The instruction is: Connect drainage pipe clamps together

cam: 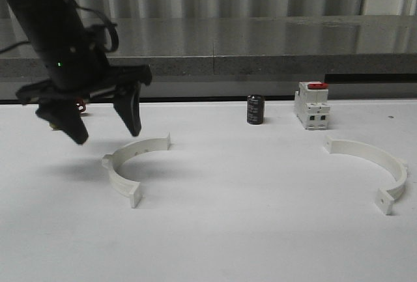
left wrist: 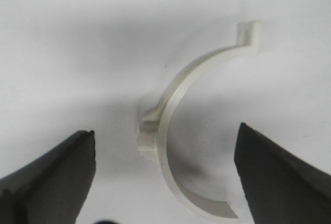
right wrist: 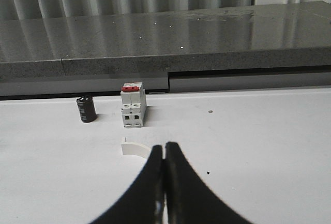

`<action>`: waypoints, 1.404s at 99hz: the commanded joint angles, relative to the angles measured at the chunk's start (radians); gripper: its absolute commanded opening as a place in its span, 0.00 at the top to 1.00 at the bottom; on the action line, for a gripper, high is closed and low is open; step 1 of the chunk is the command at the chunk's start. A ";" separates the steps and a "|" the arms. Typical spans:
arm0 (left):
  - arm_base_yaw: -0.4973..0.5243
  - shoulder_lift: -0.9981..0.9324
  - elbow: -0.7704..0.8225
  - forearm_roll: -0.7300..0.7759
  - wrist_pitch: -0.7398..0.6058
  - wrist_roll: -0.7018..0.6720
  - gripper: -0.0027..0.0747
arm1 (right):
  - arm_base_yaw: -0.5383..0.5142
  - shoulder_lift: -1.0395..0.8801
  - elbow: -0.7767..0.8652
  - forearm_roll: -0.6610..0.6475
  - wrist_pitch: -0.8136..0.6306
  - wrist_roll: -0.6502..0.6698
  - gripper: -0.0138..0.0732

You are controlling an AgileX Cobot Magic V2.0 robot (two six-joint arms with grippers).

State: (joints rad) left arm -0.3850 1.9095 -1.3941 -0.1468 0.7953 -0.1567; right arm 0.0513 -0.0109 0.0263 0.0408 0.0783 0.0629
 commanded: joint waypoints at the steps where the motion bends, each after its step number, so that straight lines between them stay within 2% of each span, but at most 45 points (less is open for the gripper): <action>1: -0.009 -0.141 -0.031 0.050 -0.056 0.009 0.26 | 0.002 -0.019 -0.016 -0.008 -0.090 -0.005 0.92; 20: 0.003 -0.346 0.014 0.181 -0.135 0.009 0.26 | 0.002 -0.019 -0.016 -0.008 -0.090 -0.005 0.92; 42: 0.076 -0.586 0.142 0.203 -0.250 0.031 0.26 | 0.002 -0.019 -0.016 -0.008 -0.090 -0.005 0.92; 65: 0.141 -0.840 0.397 0.218 -0.392 0.035 0.26 | 0.002 -0.019 -0.016 -0.008 -0.097 -0.005 0.92; 85: 0.144 -1.065 0.647 0.227 -0.554 0.035 0.26 | 0.002 -0.019 -0.016 -0.008 -0.098 -0.005 0.92; 109: 0.144 -1.289 0.847 0.227 -0.581 0.035 0.27 | 0.002 -0.019 -0.016 -0.008 -0.177 -0.005 0.92; 114: 0.144 -1.323 0.874 0.227 -0.581 0.035 0.30 | 0.002 -0.019 -0.016 -0.008 -0.181 -0.005 0.92; 121: 0.144 -1.363 0.900 0.227 -0.581 0.035 0.41 | 0.002 -0.019 -0.021 -0.008 -0.177 -0.005 0.92; 139: 0.144 -1.402 0.914 0.227 -0.583 0.035 0.86 | 0.002 -0.007 -0.096 -0.008 -0.073 -0.005 0.92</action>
State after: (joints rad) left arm -0.2427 0.5112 -0.4542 0.0784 0.3056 -0.1223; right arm 0.0513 -0.0109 0.0026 0.0408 0.0389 0.0629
